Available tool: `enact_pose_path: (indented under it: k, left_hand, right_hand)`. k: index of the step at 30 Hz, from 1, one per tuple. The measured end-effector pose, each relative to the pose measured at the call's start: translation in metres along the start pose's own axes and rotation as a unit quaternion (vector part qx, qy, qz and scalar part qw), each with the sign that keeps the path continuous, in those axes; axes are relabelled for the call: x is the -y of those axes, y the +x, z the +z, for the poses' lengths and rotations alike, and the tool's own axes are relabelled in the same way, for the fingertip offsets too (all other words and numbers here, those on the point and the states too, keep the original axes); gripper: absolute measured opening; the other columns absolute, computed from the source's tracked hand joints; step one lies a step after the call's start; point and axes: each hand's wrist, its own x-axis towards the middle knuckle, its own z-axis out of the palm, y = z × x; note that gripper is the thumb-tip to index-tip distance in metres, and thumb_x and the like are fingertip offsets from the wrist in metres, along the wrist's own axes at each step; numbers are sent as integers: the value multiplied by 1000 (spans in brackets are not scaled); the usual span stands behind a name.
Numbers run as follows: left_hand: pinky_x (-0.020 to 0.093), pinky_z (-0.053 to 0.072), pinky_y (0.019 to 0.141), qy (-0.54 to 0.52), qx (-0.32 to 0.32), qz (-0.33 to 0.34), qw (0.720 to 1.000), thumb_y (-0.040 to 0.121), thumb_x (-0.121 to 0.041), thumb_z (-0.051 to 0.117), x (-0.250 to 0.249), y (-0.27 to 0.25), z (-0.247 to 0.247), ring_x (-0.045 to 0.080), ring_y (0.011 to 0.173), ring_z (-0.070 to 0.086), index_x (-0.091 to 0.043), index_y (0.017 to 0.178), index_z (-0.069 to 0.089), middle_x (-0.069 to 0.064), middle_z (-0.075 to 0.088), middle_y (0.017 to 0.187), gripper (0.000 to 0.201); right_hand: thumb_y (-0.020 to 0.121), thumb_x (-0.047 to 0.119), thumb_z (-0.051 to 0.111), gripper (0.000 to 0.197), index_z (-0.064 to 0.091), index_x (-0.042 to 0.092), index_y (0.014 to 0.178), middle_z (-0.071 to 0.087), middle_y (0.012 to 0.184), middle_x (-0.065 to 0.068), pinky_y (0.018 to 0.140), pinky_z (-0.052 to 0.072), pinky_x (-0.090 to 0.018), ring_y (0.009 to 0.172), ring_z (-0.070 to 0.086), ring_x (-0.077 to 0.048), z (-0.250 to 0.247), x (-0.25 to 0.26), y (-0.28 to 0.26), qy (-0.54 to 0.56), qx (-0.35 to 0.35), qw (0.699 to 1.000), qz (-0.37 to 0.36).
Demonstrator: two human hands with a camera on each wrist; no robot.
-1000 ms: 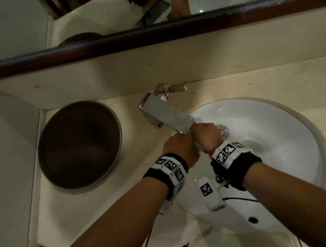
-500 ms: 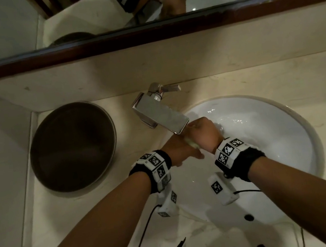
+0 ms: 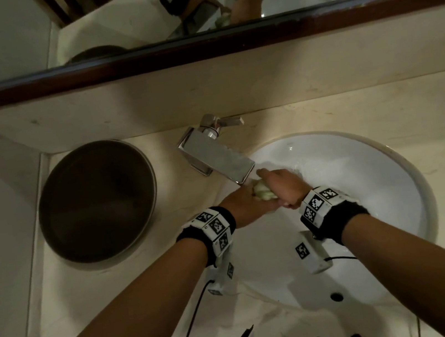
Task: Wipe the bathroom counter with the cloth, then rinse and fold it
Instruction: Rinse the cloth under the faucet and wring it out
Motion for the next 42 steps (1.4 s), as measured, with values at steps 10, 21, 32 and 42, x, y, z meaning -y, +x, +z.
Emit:
enact_pose_path:
  k: [10,21,32,42]
  left_hand:
    - [35,51,79,-178,-40,60,981,70,-7,80,2,-5,-15,21,93,63,-12,111,65,14,69,109,44]
    - [28,50,66,-257,-76,-4,963,74,-7,70,8,-10,-27,23,74,62,-5,92,69,10,67,83,18]
    - [31,54,74,-402,-48,-9,914,95,-15,41,9,-9,-16,20,82,66,-7,108,65,8,71,94,29]
    - [47,47,90,-341,-41,-165,925,87,-39,50,10,-12,-15,25,93,59,-16,111,61,8,63,101,35]
  right_hand:
    - [90,41,58,45,54,15,127,67,105,-16,62,57,-43,72,71,-33,3,-6,-3,339,72,935,74]
    - [86,7,53,42,53,22,126,60,107,-7,52,49,-28,89,60,-25,5,-24,12,360,-22,932,42]
    - [88,52,52,39,63,23,111,65,98,-7,78,51,-40,93,61,-28,17,-31,7,407,51,907,97]
    - [67,2,50,17,63,12,71,56,69,-2,56,40,-25,68,52,-21,27,-13,17,511,-73,856,-14]
